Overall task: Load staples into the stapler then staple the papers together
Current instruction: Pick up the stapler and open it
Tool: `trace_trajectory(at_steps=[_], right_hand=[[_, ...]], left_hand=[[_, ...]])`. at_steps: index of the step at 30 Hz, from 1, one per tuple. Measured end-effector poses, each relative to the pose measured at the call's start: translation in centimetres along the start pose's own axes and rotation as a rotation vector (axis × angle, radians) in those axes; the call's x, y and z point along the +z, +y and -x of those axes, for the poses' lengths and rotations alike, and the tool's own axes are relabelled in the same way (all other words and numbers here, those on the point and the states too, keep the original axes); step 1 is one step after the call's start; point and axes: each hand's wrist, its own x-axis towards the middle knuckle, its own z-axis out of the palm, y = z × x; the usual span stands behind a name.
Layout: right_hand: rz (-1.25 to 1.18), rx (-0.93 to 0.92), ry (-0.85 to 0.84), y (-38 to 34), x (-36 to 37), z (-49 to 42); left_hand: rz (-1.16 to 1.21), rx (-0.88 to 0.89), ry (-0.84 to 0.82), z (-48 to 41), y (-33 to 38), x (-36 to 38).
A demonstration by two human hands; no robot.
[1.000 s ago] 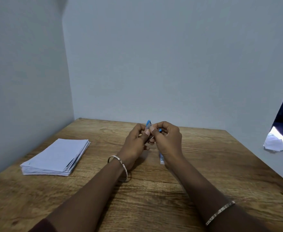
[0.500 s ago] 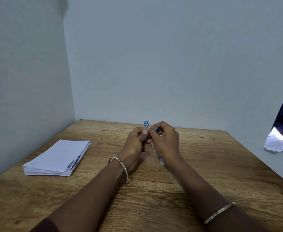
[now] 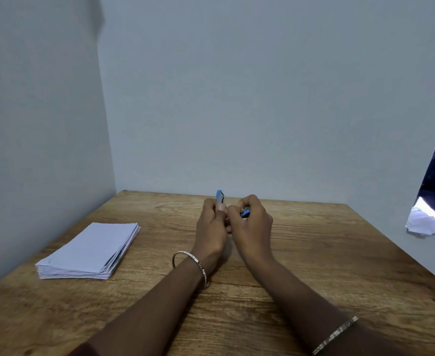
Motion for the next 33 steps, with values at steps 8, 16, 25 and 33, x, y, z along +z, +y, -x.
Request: trace_trajectory(at_steps=[8,16,25,33], right_hand=[[-0.183,0.028,-0.119,0.4,0.6,-0.5],[-0.381,0.221,-0.114,1.9,-0.5,-2.7],[-0.655,0.325,-0.123,1.8,-3.7,-3.9],[-0.776,0.358,-0.261,1.5,-4.1,-3.9]], left_hand=[[0.222,-0.085,0.058,-1.4,0.3,-1.0],[0.604,-0.291,0.106,-2.3,0.7,-2.3],[0.904,-0.627,-0.322,-2.7,0.7,-5.3],[0.711,-0.754,-0.613,-2.4,1.3,-5.1]])
